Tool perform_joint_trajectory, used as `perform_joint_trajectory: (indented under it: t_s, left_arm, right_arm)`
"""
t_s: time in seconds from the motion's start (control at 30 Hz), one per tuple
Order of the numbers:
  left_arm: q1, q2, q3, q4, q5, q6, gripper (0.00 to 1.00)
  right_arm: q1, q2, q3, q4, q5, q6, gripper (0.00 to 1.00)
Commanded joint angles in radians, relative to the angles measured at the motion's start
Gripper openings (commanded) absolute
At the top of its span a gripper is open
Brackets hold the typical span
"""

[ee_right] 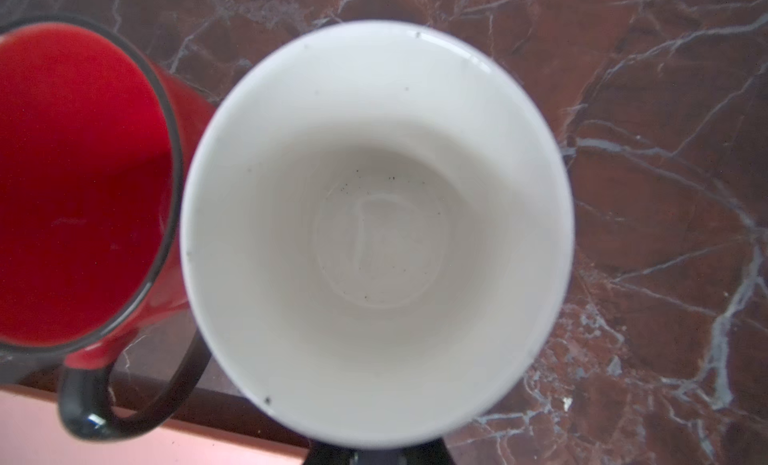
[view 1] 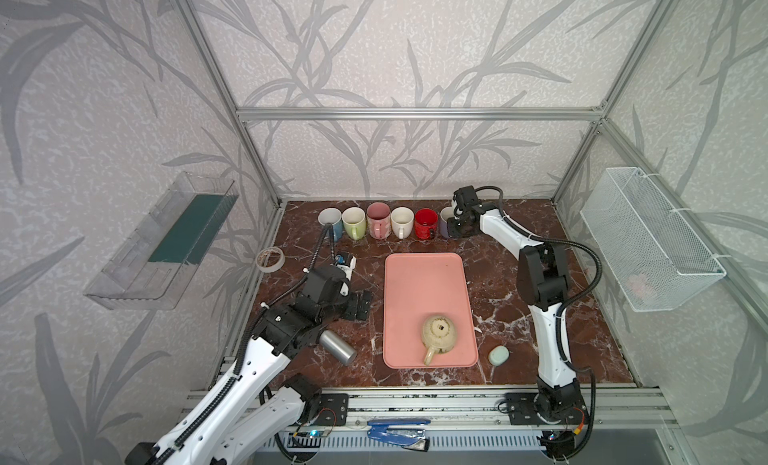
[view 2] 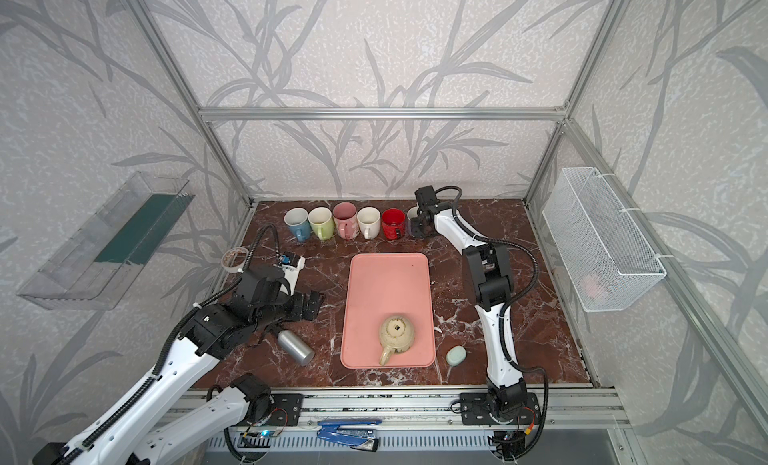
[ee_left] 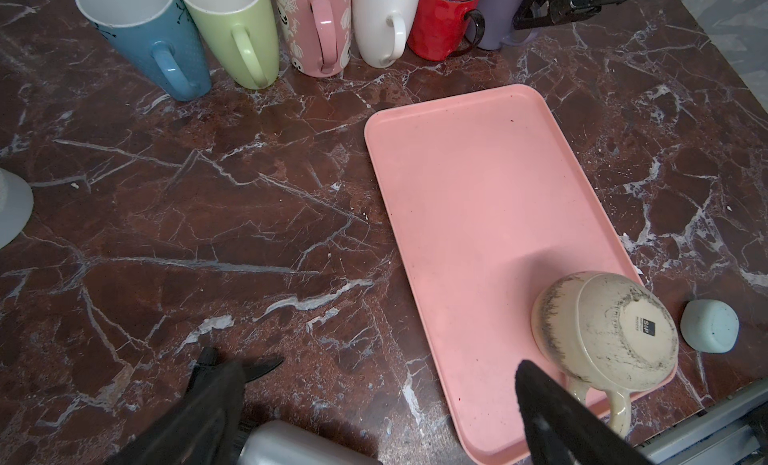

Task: Turn the mug right side up
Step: 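Lower the lavender mug upright onto the table with the right gripper, then open the right gripper and move it back over the cream mug on the tray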

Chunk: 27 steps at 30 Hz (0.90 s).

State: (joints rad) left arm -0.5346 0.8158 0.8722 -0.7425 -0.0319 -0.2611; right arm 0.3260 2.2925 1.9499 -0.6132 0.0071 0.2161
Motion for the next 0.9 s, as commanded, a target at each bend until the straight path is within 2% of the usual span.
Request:
perform_joint_trajectory:
  t_s: [0.0,0.1,0.63,0.87]
  left_arm:
    - [0.004,0.001,-0.016,-0.017,0.006,0.019,0.99]
    - [0.004,0.001,-0.015,-0.017,0.010,0.019,0.99]
    - [0.004,0.013,-0.016,-0.019,0.021,0.022,0.99]
    - [0.003,0.020,-0.013,-0.022,0.019,0.023,0.99]
  right_arm:
    - [-0.004,0.006,0.043,0.035,-0.008,0.006,0.00]
    - [-0.004,0.007,0.042,0.038,-0.012,0.006,0.02]
    - [-0.004,-0.038,-0.014,0.050,-0.015,0.002,0.40]
    - [-0.004,-0.116,-0.055,0.050,-0.025,-0.001,0.49]
